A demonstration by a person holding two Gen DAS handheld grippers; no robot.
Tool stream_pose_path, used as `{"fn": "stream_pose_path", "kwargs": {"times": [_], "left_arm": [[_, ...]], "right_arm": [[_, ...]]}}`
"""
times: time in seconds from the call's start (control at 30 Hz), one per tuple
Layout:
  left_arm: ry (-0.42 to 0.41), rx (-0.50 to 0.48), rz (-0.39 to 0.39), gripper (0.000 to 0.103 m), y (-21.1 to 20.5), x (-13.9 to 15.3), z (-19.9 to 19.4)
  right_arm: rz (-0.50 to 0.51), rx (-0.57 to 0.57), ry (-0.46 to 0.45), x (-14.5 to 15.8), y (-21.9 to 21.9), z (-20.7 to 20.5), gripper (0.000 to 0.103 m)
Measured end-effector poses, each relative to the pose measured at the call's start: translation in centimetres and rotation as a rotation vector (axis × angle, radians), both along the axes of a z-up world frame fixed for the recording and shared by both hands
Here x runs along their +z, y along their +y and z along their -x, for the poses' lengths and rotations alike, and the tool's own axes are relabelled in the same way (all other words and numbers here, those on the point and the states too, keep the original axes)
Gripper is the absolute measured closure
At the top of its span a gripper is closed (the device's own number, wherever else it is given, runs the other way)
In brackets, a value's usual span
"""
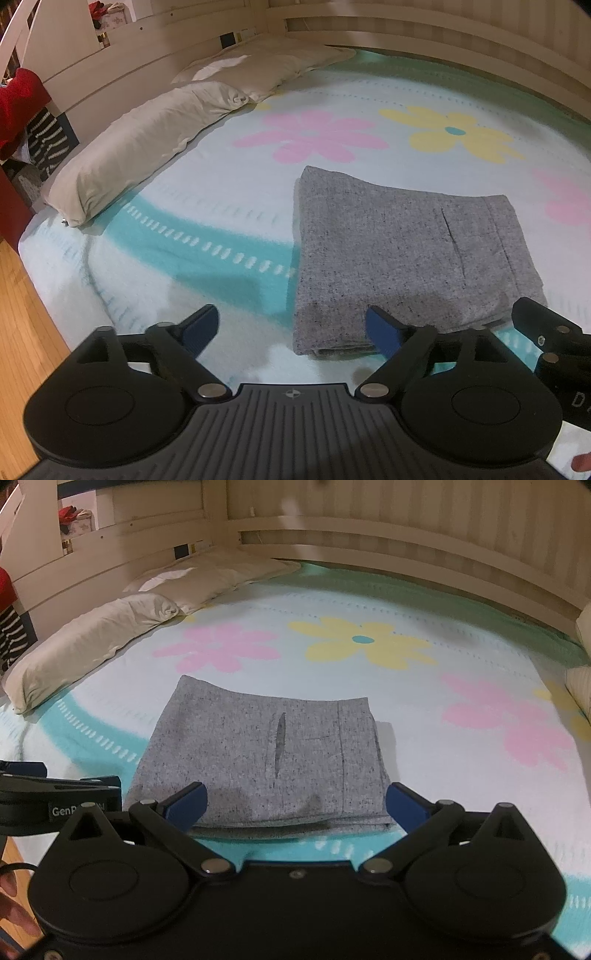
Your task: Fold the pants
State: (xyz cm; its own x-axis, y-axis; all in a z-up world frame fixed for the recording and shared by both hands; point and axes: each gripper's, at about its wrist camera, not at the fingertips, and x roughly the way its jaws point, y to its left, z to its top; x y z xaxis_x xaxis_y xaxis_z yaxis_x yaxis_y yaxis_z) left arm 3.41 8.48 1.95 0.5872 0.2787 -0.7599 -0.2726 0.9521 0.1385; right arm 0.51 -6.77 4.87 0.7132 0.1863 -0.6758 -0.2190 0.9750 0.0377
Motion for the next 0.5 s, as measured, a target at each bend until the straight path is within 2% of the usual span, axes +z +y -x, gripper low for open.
{"fn": "stream_pose_path", "kwargs": {"times": [0.5], "left_arm": [[0.008,0.010,0.018,0.001,0.18,-0.32,-0.15]], "right_arm": [[0.007,-0.002,0.013,-0.34,0.05,-0.27,0.000]]}}
